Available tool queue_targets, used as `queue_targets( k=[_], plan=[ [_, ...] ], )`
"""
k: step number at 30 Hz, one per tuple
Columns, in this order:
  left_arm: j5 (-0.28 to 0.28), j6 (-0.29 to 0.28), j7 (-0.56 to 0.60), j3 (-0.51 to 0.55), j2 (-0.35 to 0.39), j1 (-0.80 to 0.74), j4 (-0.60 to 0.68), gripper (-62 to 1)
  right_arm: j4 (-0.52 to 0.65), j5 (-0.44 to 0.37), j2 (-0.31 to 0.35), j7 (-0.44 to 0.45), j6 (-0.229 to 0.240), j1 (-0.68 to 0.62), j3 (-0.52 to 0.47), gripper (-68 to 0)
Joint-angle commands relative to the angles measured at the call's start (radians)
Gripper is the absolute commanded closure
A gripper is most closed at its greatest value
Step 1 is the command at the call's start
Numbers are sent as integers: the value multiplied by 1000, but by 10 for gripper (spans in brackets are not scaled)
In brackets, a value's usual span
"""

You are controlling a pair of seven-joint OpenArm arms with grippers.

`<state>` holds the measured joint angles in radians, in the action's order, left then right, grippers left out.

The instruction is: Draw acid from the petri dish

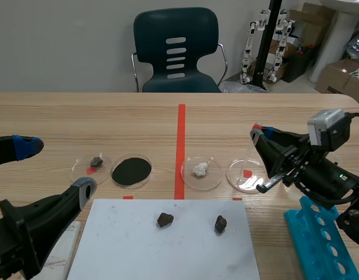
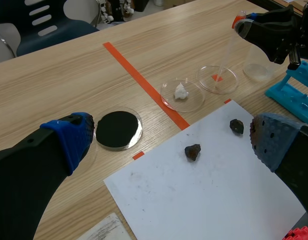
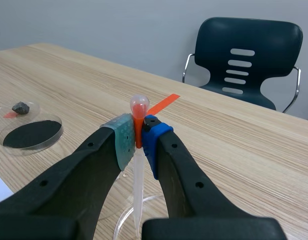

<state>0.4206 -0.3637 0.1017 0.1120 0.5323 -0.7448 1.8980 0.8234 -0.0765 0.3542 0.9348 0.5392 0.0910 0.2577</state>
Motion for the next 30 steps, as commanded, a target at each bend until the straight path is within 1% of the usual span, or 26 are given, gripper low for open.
queue_targets(
  k=[1,19,26,30],
  plan=[
    [10,2,14,8,0,0,18,-623,4,-6,0,0,6,20,2,-55],
    [10,2,14,8,0,0,18,-623,15,-6,3,0,6,23,2,-55],
    [10,2,14,8,0,0,18,-623,69,-8,26,-1,6,20,2,-55],
    [10,2,13,8,0,0,18,-623,129,-52,50,-5,6,-2,2,-55]
  ],
)
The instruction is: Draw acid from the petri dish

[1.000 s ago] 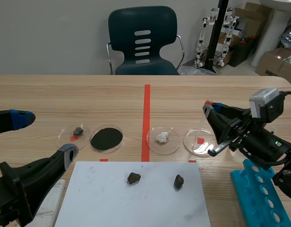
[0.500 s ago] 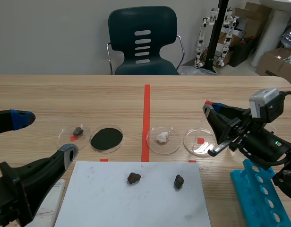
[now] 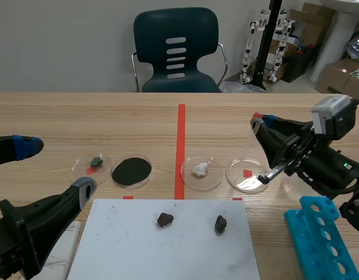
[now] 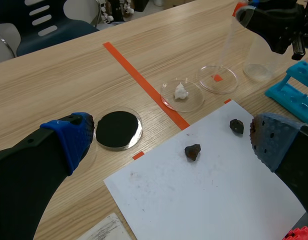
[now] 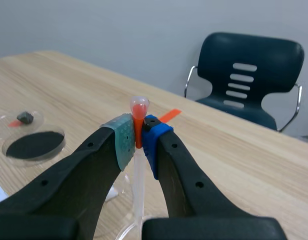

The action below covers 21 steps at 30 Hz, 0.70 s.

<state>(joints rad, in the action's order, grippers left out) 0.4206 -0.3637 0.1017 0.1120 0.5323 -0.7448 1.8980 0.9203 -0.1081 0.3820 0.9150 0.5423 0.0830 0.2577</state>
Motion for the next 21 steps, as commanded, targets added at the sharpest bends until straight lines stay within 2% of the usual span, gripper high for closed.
queue_targets(
  k=[1,9,15,21],
  plan=[
    [10,2,14,8,0,0,18,-623,51,-27,29,15,3,-3,2,-55],
    [10,2,14,8,0,0,18,-623,244,-66,112,0,3,-123,1,-55],
    [10,2,14,8,0,0,18,-623,468,-88,173,-84,3,-271,-17,-55],
    [10,2,14,8,0,0,18,-623,711,-109,177,-201,4,-464,-91,-55]
  ],
)
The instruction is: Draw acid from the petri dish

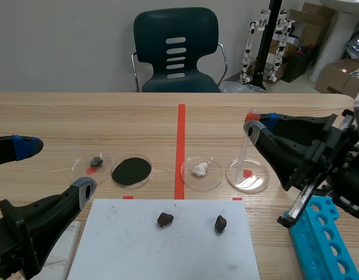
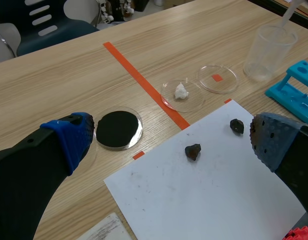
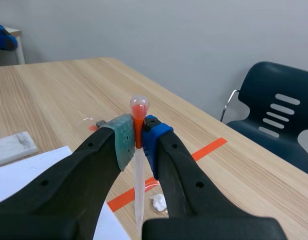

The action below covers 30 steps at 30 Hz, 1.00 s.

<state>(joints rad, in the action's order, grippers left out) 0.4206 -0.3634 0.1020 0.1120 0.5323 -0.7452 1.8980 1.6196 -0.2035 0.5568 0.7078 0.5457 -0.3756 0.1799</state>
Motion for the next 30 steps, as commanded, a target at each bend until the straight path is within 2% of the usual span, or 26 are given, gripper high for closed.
queue_targets(
  k=[1,6,12,19,30],
  plan=[
    [10,1,13,8,0,0,18,-623,48,-14,2,-6,1,-37,-23,-55],
    [10,1,13,8,0,0,18,-623,204,-2,-20,-48,4,-186,-78,-55],
    [10,1,13,8,0,0,18,-623,318,115,-126,-56,29,-318,-136,-55],
    [10,1,13,8,0,0,18,-623,387,222,-230,-54,30,-433,-142,-55],
    [10,1,13,8,0,0,18,-623,407,227,-247,-55,30,-458,-142,-55]
  ],
)
